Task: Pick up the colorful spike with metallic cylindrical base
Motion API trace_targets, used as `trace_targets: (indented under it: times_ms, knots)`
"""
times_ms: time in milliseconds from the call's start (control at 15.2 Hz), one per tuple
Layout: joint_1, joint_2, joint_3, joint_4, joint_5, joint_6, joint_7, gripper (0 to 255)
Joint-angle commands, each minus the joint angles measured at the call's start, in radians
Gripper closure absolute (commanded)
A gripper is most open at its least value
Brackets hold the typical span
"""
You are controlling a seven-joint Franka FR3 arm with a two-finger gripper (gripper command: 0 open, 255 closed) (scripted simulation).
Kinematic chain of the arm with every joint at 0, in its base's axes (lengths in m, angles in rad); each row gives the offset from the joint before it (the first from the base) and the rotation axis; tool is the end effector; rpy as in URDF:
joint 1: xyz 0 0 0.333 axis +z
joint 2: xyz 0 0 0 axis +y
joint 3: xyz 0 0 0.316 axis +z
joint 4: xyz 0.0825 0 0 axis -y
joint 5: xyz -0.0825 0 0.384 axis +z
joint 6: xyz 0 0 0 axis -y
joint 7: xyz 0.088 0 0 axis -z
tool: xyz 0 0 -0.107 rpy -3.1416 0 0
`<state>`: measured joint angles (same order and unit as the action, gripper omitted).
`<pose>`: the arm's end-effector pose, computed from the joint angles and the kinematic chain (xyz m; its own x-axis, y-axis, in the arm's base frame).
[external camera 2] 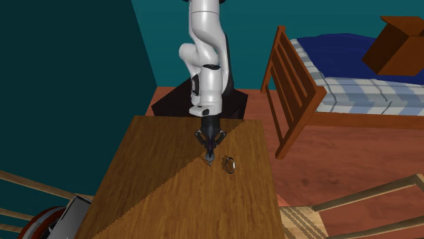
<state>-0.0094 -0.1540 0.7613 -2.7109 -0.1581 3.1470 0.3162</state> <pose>0.3185 0.3119 0.3225 0.6885 0.4971 0.5281 0.5740 -0.8186 0.0222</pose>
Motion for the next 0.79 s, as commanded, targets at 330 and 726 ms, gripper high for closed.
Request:
trace_targets:
  times_ms: [330,726]
  knots:
    - [0.258,-0.083,-0.229,0.016,0.172,-0.112,-0.144,255]
    - [0.334,-0.155,-0.299,0.044,0.237,-0.214,-0.201,255]
